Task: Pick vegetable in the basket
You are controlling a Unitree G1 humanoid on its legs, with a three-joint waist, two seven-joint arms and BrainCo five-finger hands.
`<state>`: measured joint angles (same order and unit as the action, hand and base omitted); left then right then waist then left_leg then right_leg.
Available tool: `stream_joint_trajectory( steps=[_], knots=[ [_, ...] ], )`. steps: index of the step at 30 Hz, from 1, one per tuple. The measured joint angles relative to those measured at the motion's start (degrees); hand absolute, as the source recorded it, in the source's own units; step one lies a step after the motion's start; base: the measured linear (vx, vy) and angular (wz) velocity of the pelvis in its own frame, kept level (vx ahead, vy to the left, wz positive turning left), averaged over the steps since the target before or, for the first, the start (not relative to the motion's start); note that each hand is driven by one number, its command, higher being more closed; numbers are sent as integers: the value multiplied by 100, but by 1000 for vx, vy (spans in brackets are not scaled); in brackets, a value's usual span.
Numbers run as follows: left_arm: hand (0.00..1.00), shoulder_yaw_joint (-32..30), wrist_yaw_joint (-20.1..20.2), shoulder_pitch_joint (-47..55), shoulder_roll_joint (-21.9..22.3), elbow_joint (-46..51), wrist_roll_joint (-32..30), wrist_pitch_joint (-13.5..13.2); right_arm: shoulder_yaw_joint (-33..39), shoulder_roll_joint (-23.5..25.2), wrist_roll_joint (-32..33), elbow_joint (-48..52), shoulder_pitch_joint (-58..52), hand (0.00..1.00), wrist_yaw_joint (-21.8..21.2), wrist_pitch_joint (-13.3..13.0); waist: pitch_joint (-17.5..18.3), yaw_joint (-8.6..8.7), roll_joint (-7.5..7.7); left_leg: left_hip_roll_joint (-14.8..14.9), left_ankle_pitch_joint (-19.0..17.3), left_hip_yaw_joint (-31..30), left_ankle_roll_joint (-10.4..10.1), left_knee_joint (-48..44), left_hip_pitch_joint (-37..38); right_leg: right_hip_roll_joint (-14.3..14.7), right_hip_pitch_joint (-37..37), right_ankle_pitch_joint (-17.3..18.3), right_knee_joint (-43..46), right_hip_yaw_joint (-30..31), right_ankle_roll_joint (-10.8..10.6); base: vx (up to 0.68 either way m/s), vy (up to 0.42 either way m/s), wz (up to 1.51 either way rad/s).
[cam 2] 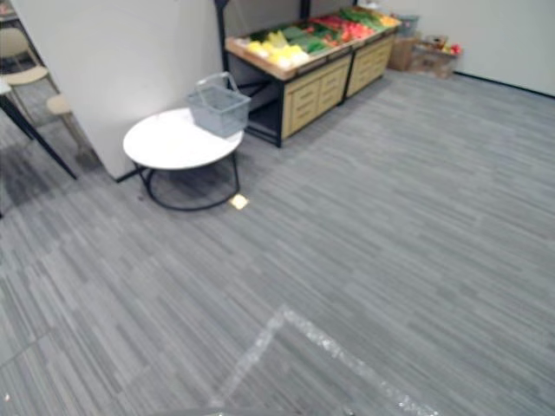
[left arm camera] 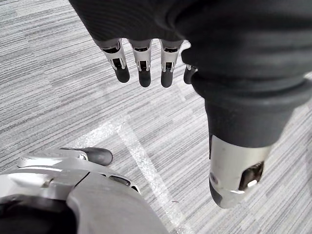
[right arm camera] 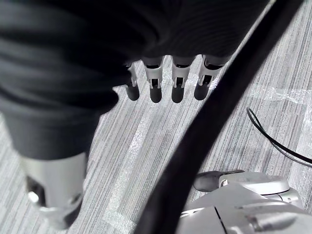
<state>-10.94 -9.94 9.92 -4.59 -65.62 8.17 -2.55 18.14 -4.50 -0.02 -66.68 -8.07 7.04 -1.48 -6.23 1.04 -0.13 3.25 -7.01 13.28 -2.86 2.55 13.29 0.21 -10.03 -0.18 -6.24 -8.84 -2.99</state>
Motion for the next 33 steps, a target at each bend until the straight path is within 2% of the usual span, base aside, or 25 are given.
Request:
stream_joint_trajectory(
  steps=[7,16,18,20,21,22,23,24,25,26,27,28,29,30,32,33],
  knots=[
    [0,-1,-93,-68,-25,-10,-44,6,138,51,10,-15,16,0,-5,3,-59,-5,49,-13,1,3,0,28,-8,-9,42,0,-7,-4,0,-7,-9,0],
    [0,-9,-108,-156,-33,16,-33,8,151,45,13,-15,151,0,-14,8,-228,17,11,-11,10,-10,-1,4,-137,-14,154,4,21,-29,4,-25,-34,1],
    [0,-58,-115,-192,-48,72,-21,10,148,40,15,-15,227,0,-12,11,-299,21,41,32,-87,16,-113,-317,-366,-27,307,84,203,-15,108,5,-32,0],
    [0,-79,-120,-252,-115,192,50,13,108,80,59,-16,357,0,-11,5,-512,16,152,124,-255,41,-274,-1193,-754,-86,473,318,567,-7,185,-35,-66,7],
    [0,-200,-110,-252,-151,296,65,12,99,111,116,-38,361,0,-11,-4,-589,9,246,244,-297,39,-280,-2463,-1325,-144,481,528,755,-22,307,-54,-97,11],
    [0,-310,-105,-253,-113,323,67,12,99,92,125,-80,361,0,-18,-3,-608,8,231,332,-290,21,-268,-3088,-1573,-139,457,593,826,-31,322,-22,-106,8],
    [0,-465,-104,-242,12,378,71,15,96,45,127,-95,356,0,-16,-3,-678,2,150,499,-164,-27,-106,-3891,-1872,-98,364,683,924,-37,360,35,-65,-1],
    [0,-698,-100,-206,142,427,168,11,41,-11,130,-115,349,0,-13,-1,-796,-49,81,613,375,-275,-69,-4910,-2261,-68,154,822,1055,-2,422,57,-38,-6],
    [0,-732,-99,-197,154,441,256,10,-44,-4,132,-121,347,0,-9,0,-817,-67,106,552,429,-365,-86,-5219,-2444,-121,108,877,1094,11,446,86,13,-7],
    [0,-729,-101,-196,168,490,309,7,-112,-20,131,-124,350,0,-11,3,-830,-87,74,453,239,-487,-82,-5381,-2638,-185,89,935,1164,37,457,80,19,-7],
    [0,-677,-101,-190,195,502,350,0,-121,-44,130,-124,375,0,-12,5,-832,-125,82,368,47,-530,-99,-5227,-2814,-255,77,953,1169,85,457,152,62,-18],
    [0,-616,-102,-192,207,517,463,-9,-126,-79,126,-126,466,0,-12,13,-859,-170,42,259,-39,-580,-110,-4678,-2995,-328,98,960,1156,175,449,171,86,-30],
    [0,-600,-105,-185,215,501,486,-6,-169,-128,115,-124,541,0,-16,13,-896,-202,-5,225,6,-582,-90,-3744,-3053,-388,106,990,1137,242,400,148,82,-35],
    [0,-580,-107,-181,217,496,494,-7,-206,-154,114,-121,542,0,-13,12,-896,-216,-30,236,92,-585,-95,-3208,-3040,-404,104,1013,1133,271,363,124,93,-32],
    [0,-554,-110,-66,256,455,506,-6,-293,-215,117,-116,519,0,-9,8,-867,-226,-149,430,440,-603,-192,-1323,-2965,-385,65,1163,1106,339,217,235,194,-25],
    [0,-559,-110,-55,269,430,506,-6,-305,-232,117,-116,514,0,-8,8,-852,-244,-183,483,469,-613,-233,-1031,-2971,-378,54,1220,1109,386,175,358,285,-29]
  ],
)
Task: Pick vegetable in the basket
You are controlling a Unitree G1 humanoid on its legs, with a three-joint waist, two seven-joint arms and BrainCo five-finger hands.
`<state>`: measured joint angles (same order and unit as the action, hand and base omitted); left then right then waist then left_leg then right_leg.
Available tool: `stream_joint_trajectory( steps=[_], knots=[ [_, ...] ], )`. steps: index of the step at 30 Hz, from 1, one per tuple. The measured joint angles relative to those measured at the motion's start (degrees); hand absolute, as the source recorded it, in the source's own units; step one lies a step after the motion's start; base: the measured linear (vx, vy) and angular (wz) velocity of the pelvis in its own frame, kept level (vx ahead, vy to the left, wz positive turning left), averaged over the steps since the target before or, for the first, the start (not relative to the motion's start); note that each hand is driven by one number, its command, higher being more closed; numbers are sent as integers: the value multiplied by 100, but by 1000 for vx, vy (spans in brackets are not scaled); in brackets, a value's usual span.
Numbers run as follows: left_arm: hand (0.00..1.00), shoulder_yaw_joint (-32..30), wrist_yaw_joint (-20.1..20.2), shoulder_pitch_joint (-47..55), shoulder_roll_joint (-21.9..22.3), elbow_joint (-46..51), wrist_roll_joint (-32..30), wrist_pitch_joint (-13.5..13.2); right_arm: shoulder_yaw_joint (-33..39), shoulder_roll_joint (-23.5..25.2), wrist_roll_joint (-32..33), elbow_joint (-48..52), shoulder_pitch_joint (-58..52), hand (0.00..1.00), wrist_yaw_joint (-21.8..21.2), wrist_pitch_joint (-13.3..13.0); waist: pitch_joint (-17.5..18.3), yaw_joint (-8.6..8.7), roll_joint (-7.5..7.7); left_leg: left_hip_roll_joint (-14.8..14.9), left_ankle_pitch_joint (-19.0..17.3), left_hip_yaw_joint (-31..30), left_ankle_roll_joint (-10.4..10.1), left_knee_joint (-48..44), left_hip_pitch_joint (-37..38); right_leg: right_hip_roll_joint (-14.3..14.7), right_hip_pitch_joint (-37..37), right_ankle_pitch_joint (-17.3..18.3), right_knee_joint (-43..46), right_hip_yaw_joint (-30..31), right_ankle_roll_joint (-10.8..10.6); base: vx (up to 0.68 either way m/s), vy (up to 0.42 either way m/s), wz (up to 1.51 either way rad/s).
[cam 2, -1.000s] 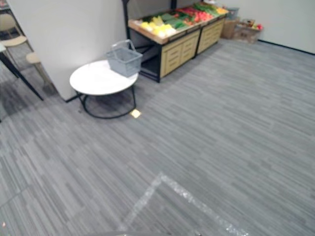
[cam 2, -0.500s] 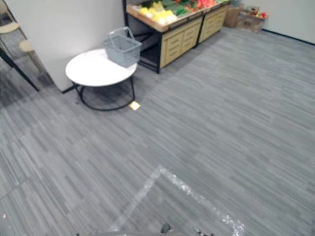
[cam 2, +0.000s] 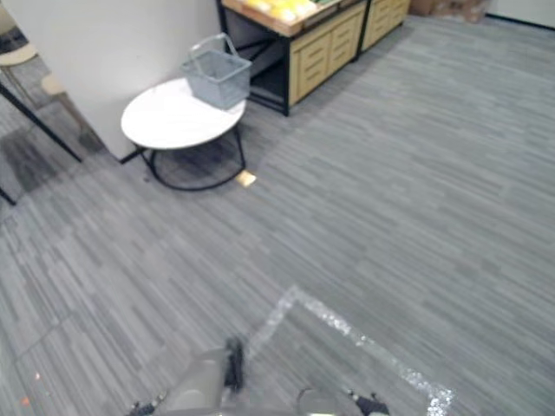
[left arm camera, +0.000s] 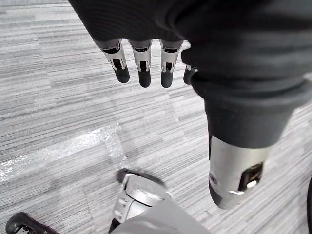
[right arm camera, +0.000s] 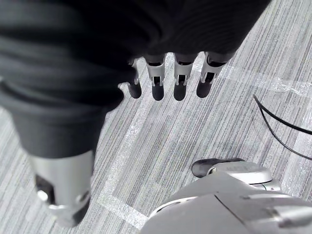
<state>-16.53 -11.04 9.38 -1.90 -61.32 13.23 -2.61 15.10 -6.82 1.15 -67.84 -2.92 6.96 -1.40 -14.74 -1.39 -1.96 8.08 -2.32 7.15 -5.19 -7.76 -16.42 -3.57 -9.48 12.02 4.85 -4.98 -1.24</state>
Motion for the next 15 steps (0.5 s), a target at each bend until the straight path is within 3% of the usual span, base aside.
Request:
stream_joint_trajectory(
  steps=[3,4,5,6,7,8,9,10,12,13,15],
  knots=[
    [0,-106,-9,83,62,-109,-4,8,-132,-75,-1,6,-39,0,4,-7,94,-40,-47,122,102,18,115,23,-15,-150,-96,419,146,264,-223,450,352,-41],
    [0,-187,0,210,-6,-143,-7,8,-183,-18,1,7,-114,0,-1,-9,313,-44,96,-125,363,137,130,-219,-32,-470,-105,653,302,355,-248,557,340,-51],
    [0,-187,-8,324,-88,-154,-40,5,-187,86,-4,-10,-219,0,-9,-14,569,-53,331,-431,382,221,160,-263,18,-740,115,696,905,532,-170,575,301,-42],
    [0,-203,-13,321,-121,-154,-57,9,-171,127,-2,5,-224,0,-11,-26,591,-32,382,-553,364,247,190,-267,110,-849,316,627,1473,565,-219,693,322,-18],
    [0,-177,-4,262,-177,-140,-84,10,-92,191,-1,23,-248,0,-17,-40,584,20,456,-736,193,323,403,-257,381,-1027,709,250,2646,655,-161,554,278,10],
    [0,-156,5,186,-216,-131,-97,12,-13,277,8,36,-298,0,-32,-49,583,26,491,-877,-12,336,507,-236,722,-1132,1042,-438,3674,764,-148,544,288,15],
    [0,-112,6,164,-234,-105,-97,13,33,304,11,86,-324,0,-44,-58,563,57,475,-924,-118,337,562,-223,904,-1190,1179,-798,4177,773,-190,422,201,13],
    [0,-2,11,156,-266,9,-97,12,32,328,9,230,-333,0,-67,-70,515,124,492,-1000,-336,292,645,-213,1300,-1268,1481,-943,5168,654,-294,513,228,8],
    [0,86,13,79,-289,48,-95,12,18,322,7,322,-353,0,-119,-132,496,166,465,-1021,-559,195,738,-41,1930,-1255,1802,-741,5910,206,-79,538,196,5],
    [0,101,10,3,-303,36,-102,9,-3,329,9,416,-376,0,-121,-172,490,204,456,-1014,-613,157,737,76,2185,-1254,1964,-483,5931,-120,-120,485,97,16],
    [0,163,6,-195,-271,44,-87,7,-41,295,12,561,-341,0,-124,-205,436,303,367,-882,-664,123,756,336,2702,-1121,2377,55,5065,-957,-115,605,18,26]
  ],
)
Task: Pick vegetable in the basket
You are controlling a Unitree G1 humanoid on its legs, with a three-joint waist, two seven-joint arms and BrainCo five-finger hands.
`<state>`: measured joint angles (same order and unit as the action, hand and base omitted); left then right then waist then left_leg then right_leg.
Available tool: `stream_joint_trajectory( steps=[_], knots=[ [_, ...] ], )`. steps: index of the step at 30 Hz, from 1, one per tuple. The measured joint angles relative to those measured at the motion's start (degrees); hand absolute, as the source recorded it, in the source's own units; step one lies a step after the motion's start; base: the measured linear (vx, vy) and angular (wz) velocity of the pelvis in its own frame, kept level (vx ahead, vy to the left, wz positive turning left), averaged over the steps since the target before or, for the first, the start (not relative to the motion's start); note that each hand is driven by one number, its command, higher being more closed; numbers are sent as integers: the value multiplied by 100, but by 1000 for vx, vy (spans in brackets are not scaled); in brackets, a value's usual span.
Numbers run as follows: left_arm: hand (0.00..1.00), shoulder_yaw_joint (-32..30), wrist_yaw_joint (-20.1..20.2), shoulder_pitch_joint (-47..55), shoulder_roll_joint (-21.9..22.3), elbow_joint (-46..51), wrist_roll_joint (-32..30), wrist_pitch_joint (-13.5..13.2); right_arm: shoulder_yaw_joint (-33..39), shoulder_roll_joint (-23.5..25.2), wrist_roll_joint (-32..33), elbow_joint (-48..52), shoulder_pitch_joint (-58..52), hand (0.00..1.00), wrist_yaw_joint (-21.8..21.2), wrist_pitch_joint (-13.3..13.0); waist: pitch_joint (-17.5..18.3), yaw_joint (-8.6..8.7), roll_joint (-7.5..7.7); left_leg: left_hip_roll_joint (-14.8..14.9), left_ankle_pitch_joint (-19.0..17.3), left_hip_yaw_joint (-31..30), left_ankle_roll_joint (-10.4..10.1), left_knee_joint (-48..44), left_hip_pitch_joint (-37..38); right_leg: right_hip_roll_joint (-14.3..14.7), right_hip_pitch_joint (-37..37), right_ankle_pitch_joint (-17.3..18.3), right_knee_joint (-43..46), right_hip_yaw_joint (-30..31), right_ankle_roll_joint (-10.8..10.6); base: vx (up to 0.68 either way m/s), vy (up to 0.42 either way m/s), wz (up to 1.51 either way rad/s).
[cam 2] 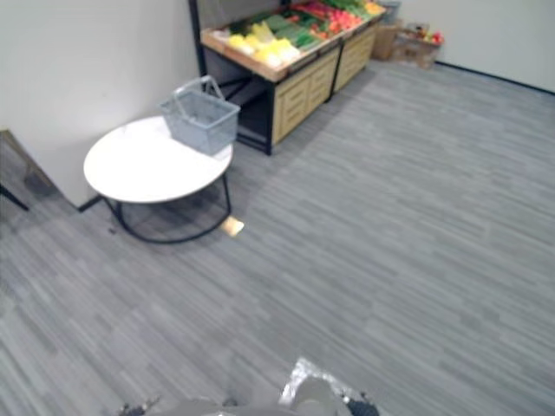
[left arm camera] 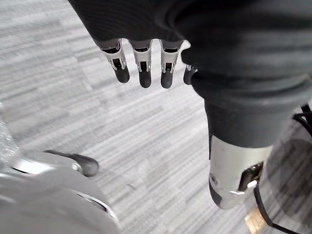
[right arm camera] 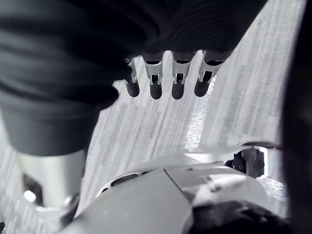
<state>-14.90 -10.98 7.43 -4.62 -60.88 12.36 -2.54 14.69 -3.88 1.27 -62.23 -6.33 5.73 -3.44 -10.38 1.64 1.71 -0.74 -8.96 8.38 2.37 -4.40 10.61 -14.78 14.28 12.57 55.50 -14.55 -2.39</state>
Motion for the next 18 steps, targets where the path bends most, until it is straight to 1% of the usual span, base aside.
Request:
stream_joint_trajectory(
  steps=[1,2,3,4,5,6,7,8,9,10,11,12,13,14,15,16,17,18],
  knots=[
    [0,4,-2,-90,35,4,15,1,-10,-30,2,40,1,0,0,-4,-38,5,-61,56,-1,-30,1,73,112,102,92,12,-472,-168,13,590,-54,33],
    [0,38,-5,-232,115,59,39,-5,-64,-67,1,92,12,0,4,-25,-93,16,-154,168,-2,-136,0,146,218,316,228,-51,-1585,-294,-57,455,-90,52],
    [0,112,-3,-342,177,126,38,-27,-66,-57,7,109,51,0,6,-30,-123,66,-197,231,-29,-143,-41,227,279,459,278,-312,-2896,-267,-170,359,-82,65],
    [0,111,0,-365,227,180,39,-63,-64,-61,6,110,66,0,6,-30,-141,111,-218,269,-99,-152,-117,268,340,500,282,-537,-3547,-220,-171,465,-155,67],
    [0,100,-1,-394,300,210,39,-110,-61,-60,1,97,95,0,7,-8,-162,131,-190,291,-296,-139,-270,355,481,495,285,-1017,-4664,-99,-272,388,-159,39],
    [0,76,-2,-387,345,212,38,-121,-54,-51,1,96,110,0,9,12,-179,115,-152,287,-414,-120,-337,360,554,456,298,-1135,-4972,-19,-296,589,-271,28],
    [0,-50,-5,-357,394,210,37,-130,-47,-36,1,89,126,0,12,28,-186,121,-91,281,-635,-134,-429,339,721,340,411,-1144,-4973,120,-309,540,-308,13],
    [0,-208,-19,-306,436,194,37,-121,-11,-69,2,82,137,0,20,28,-207,140,-157,408,-956,-158,-484,282,913,307,481,-1439,-4580,54,-183,569,-330,7],
    [0,-302,-31,-293,468,173,35,-115,35,-85,2,81,116,0,27,26,-198,143,-216,541,-1096,-159,-460,209,999,429,544,-1491,-4290,-29,-179,621,-356,3],
    [0,-395,-52,-215,530,60,36,-113,68,-186,-4,54,80,0,4,12,-146,110,-434,769,-1157,-199,-494,-158,1024,550,609,-1498,-3830,-102,-166,630,-393,-1],
    [0,-443,-58,-201,584,-6,74,-116,66,-186,-7,37,85,0,-11,17,-142,118,-477,981,-1021,-343,-513,-942,771,646,524,-1446,-3600,-180,-5,622,-432,9],
    [0,-465,-66,-206,621,-11,90,-118,66,-188,-6,27,87,0,-6,17,-128,125,-520,1076,-903,-484,-529,-1413,580,706,440,-1326,-3549,-266,170,604,-498,21],
    [0,-463,-77,-251,630,-9,90,-123,67,-205,-7,-11,91,0,-3,28,-120,140,-556,1215,-611,-642,-614,-2237,205,761,302,-1164,-3488,-410,335,691,-522,36],
    [0,-451,-78,-329,634,-24,98,-117,39,-246,-7,-144,120,0,-2,31,-171,125,-558,1446,249,-793,-788,-3636,-393,867,-76,-873,-3523,-550,414,679,-471,35],
    [0,-451,-71,-331,624,-16,106,-118,16,-258,-7,-181,129,0,8,42,-207,112,-534,1548,354,-743,-898,-4154,-596,921,-270,-783,-3575,-584,443,581,-345,28],
    [0,-464,-75,-334,595,30,207,-133,-32,-267,-9,-180,130,0,18,50,-262,81,-532,1730,320,-484,-868,-5021,-896,1001,-746,-648,-3759,-650,489,463,-248,20],
    [0,-460,-79,-334,553,33,275,-131,-101,-280,-11,-183,135,0,26,52,-306,57,-472,1795,194,-171,-810,-5434,-1143,1043,-1200,-546,-4020,-688,531,447,-230,18],
    [0,-460,-83,-334,545,43,277,-133,-147,-289,-14,-184,172,0,29,51,-310,36,-462,1775,124,-24,-783,-5491,-1243,1057,-1403,-527,-4170,-689,481,472,-224,14]
  ],
)
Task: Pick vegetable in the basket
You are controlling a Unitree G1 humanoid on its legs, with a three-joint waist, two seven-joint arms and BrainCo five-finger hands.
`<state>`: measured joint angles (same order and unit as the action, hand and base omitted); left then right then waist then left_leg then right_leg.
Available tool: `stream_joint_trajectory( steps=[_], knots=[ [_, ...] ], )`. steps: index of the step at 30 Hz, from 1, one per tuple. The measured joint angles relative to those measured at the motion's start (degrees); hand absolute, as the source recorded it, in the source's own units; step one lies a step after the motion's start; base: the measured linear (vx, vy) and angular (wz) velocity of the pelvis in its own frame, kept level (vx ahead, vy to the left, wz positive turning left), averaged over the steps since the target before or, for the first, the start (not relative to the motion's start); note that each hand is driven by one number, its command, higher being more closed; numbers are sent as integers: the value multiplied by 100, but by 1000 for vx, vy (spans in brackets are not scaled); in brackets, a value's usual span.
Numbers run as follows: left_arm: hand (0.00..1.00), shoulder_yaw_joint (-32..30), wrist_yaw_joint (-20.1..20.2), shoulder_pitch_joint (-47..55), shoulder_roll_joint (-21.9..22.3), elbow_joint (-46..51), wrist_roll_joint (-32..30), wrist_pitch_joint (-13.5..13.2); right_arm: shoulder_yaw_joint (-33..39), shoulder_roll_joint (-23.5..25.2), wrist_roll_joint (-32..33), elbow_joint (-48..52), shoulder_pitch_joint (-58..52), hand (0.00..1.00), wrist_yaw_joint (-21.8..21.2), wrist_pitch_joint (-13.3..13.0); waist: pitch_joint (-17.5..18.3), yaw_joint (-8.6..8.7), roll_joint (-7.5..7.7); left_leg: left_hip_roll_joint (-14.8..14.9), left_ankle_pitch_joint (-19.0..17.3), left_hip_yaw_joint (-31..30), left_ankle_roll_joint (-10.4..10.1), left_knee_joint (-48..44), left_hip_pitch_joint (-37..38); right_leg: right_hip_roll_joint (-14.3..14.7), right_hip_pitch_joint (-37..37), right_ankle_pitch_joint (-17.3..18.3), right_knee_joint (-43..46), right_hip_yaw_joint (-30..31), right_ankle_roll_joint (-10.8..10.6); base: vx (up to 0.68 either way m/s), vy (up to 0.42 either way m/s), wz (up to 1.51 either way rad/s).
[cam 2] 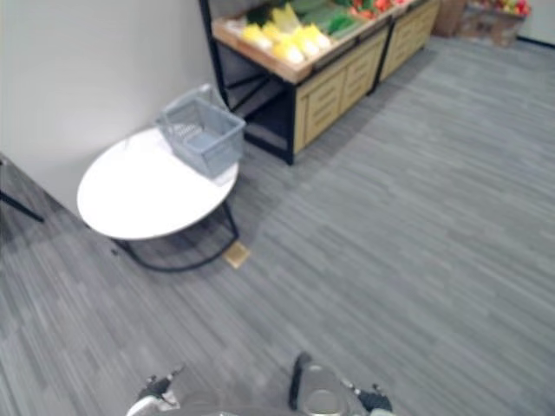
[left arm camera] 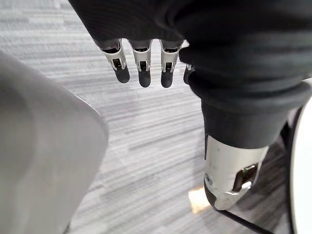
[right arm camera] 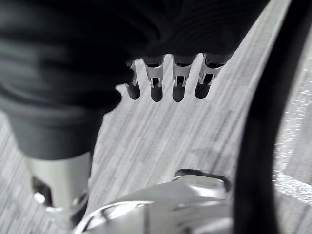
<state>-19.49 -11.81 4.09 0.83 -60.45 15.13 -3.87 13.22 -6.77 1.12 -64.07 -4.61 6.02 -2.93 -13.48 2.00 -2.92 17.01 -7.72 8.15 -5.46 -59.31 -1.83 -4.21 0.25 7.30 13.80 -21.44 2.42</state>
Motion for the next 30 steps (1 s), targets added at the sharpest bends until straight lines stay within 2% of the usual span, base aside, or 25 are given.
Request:
stream_joint_trajectory(
  steps=[1,3,5,6,7,8,9,11,12,13,14,15,16,17,18,19,20,21,22,24,25,26,28,29,30],
  knots=[
    [0,0,-8,-16,13,18,28,-29,-13,-11,-1,-1,16,0,3,-1,-1,-54,-9,-46,-81,200,22,48,-182,27,-269,-4,-226,-4,-28,428,-187,13],
    [0,-1,-27,-22,47,115,90,-94,-25,-80,-9,-46,78,0,14,32,-7,-120,-26,-313,-265,495,-2,820,-642,50,-678,-13,-622,-58,-140,350,-123,4],
    [0,-2,-33,-21,69,179,172,-99,-30,-109,-6,-35,102,0,54,60,-19,-221,-24,-692,-263,619,21,2442,-840,53,-938,13,-896,-28,-212,316,-16,-18],
    [0,-5,-33,-13,78,183,177,-99,-32,-110,-5,-1,102,0,60,92,-22,-240,-20,-918,-102,636,107,3625,-800,56,-1092,45,-1016,-23,-268,270,28,-11],
    [0,-4,-33,-7,78,182,179,-98,-32,-109,2,29,105,0,61,97,-23,-241,-23,-1017,54,640,129,4221,-776,60,-1176,74,-1083,-24,-309,360,59,-1],
    [0,-4,-25,17,88,187,179,-97,-58,-116,6,80,122,0,57,95,-19,-258,-75,-1125,416,625,47,5231,-773,127,-1352,126,-1227,-23,-394,389,97,4],
    [0,-4,-20,22,102,183,178,-97,-199,-194,4,95,121,0,55,91,-24,-291,-164,-1067,452,559,77,5512,-948,244,-1466,186,-1325,-30,-485,473,164,-2],
    [0,-61,-2,46,80,160,178,-91,-293,-248,5,92,103,0,45,92,-8,-415,-222,-942,546,539,196,5482,-1111,319,-1728,362,-1358,18,-631,380,177,-10],
    [0,-112,8,64,45,133,179,-89,-309,-222,6,97,107,0,45,91,-7,-435,-170,-971,809,566,300,5373,-1088,264,-1841,445,-1349,30,-713,507,234,-8],
    [0,-124,26,129,-63,88,161,-83,-403,-158,7,154,117,0,21,85,102,-438,-64,-1098,1168,750,491,5242,-1044,75,-1965,604,-1288,96,-879,530,230,-10],
    [0,-125,45,185,-94,5,157,-61,-455,-141,8,188,118,0,-22,72,162,-450,66,-1225,1229,869,575,5180,-1037,-138,-1929,723,-1110,157,-955,654,253,-17],
    [0,-137,53,212,-122,-79,159,-51,-501,-103,8,219,143,0,-41,31,235,-451,132,-1364,1198,909,639,5188,-994,-310,-1756,739,-748,326,-982,541,226,-14],
    [0,-123,42,224,-134,-119,156,-41,-525,-36,4,268,152,0,-106,-39,281,-452,139,-1535,1097,909,783,5272,-875,-558,-1339,735,178,644,-981,616,285,8],
    [0,-126,38,250,-193,-141,152,-28,-430,47,15,286,179,0,-156,-52,266,-423,248,-1765,1004,899,884,5384,-610,-862,-913,647,1441,939,-965,491,255,26],
    [0,-110,37,241,-234,-165,149,-7,-405,49,4,284,179,0,-155,-51,247,-405,315,-1864,902,874,909,5419,-443,-1010,-689,437,2112,1044,-949,482,218,37],
    [0,-81,34,247,-288,-175,142,38,-407,50,0,298,184,0,-157,-53,197,-396,398,-1995,677,827,945,5426,-59,-1234,-249,-374,3477,1255,-946,486,174,40],
    [0,9,26,273,-336,-183,143,91,-406,47,0,298,183,0,-156,-78,150,-366,378,-2059,463,642,947,5405,333,-1319,60,-461,4481,1222,-897,588,169,58],
    [0,137,23,278,-355,-182,141,115,-406,27,1,331,153,0,-149,-96,164,-309,327,-2023,343,466,974,5426,673,-1279,299,-346,4977,1107,-746,480,107,62],
    [0,166,24,279,-357,-181,139,121,-411,19,0,393,123,0,-149,-96,180,-288,321,-2009,275,376,968,5450,815,-1270,433,-294,5058,989,-683,458,49,74],
    [0,222,27,215,-374,-169,137,121,-401,23,1,487,91,0,-147,-103,183,-271,327,-1982,194,171,955,5608,1184,-1285,786,83,4754,692,-686,447,-27,65],
    [0,224,34,183,-354,-165,138,125,-362,14,8,495,105,0,-147,-106,181,-212,304,-1938,180,-2,933,5703,1348,-1272,987,254,4134,497,-700,463,-93,73],
    [0,225,33,182,-328,-125,138,121,-324,15,10,499,107,0,-146,-110,177,-174,276,-1885,146,-148,877,5739,1416,-1221,1054,273,3476,399,-678,459,-141,93],
    [0,222,33,168,-286,-89,139,119,-245,24,22,489,108,0,-140,-99,131,-133,217,-1696,13,-438,698,5740,1604,-964,1043,182,1670,538,-761,495,-217,76],
    [0,222,33,169,-277,-66,148,118,-247,26,22,488,104,0,-141,-98,135,-135,210,-1636,-35,-473,632,5736,1623,-877,1035,95,1105,664,-837,424,-268,56],
    [0,182,33,197,-268,-30,156,74,-241,52,21,490,104,0,-140,-99,142,-185,239,-1547,-192,-580,480,5718,1620,-758,1023,-379,-195,1013,-914,379,-315,43]
  ],
)
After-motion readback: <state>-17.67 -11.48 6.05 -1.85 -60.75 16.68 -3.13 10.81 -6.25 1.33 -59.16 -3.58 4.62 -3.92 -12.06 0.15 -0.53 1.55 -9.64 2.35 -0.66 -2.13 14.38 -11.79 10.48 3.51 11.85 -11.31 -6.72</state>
